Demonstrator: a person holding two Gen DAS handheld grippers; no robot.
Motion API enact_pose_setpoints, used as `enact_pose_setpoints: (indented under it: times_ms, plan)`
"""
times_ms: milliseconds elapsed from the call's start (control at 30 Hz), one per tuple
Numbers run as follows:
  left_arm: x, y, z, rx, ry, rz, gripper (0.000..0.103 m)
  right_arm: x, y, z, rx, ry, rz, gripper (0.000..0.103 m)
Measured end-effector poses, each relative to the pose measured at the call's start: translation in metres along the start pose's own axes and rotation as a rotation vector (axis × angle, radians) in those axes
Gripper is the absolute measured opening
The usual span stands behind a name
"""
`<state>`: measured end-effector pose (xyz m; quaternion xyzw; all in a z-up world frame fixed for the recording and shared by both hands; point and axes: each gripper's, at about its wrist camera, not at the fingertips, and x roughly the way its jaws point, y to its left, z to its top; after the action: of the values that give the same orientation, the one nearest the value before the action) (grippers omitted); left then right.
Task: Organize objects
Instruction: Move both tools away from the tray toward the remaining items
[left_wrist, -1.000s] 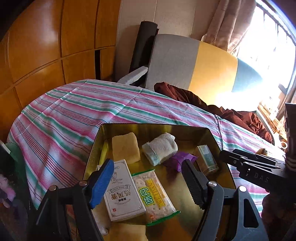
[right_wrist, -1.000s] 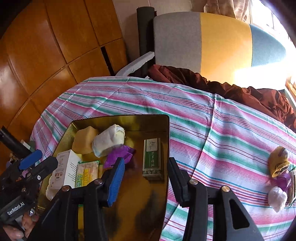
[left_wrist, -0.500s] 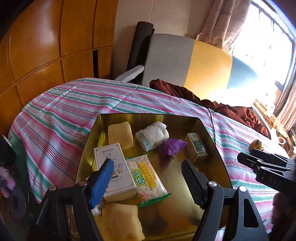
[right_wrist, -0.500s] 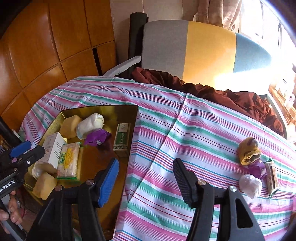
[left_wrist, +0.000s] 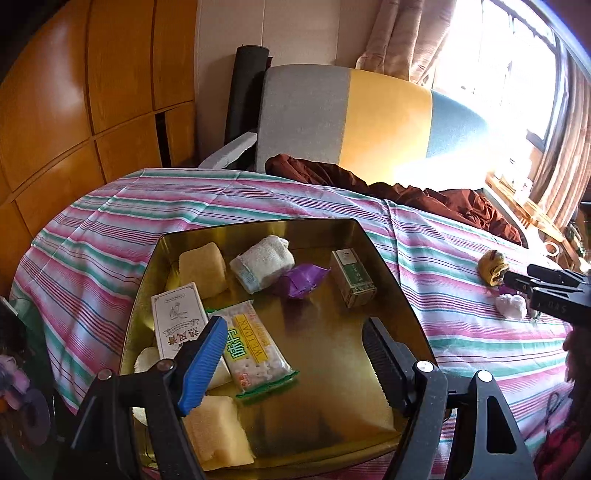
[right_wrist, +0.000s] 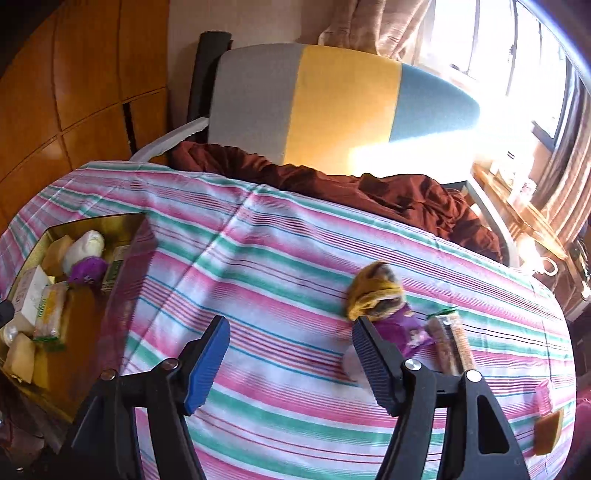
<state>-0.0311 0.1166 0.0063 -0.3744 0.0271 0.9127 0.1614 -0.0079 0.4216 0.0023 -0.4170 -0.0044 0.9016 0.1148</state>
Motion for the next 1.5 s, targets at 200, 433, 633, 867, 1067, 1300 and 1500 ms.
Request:
enact_pose_setpoints:
  times_ms: [200,433,633,867,1067,1300,1500]
  plan:
    - [0.0,-0.025,0.004,0.06,-0.003,-0.024,0.078,0.017,-0.087,-0.016,0.21,-0.005,-0.132,0.077]
    - [0.011,-0.064,0.011,0.13,0.013,-0.069,0.078,0.024,-0.152,-0.037,0.521,0.072,-0.111,0.077]
    - [0.024,-0.103,0.014,0.177,0.038,-0.128,0.079,0.031,-0.167,-0.047,0.599,0.127,-0.128,0.077]
    - [0.044,-0.149,0.009,0.214,0.098,-0.208,0.08,0.026,-0.198,-0.063,0.765,0.138,-0.159,0.077]
    - [0.068,-0.19,0.015,0.252,0.135,-0.248,0.08,0.021,-0.221,-0.078,0.905,0.126,-0.137,0.078]
    - [0.104,-0.229,0.045,0.21,0.202,-0.311,0.079,0.026,-0.221,-0.08,0.925,0.146,-0.094,0.078]
    - [0.133,-0.271,0.067,0.204,0.224,-0.373,0.079,0.028,-0.223,-0.081,0.942,0.139,-0.065,0.078]
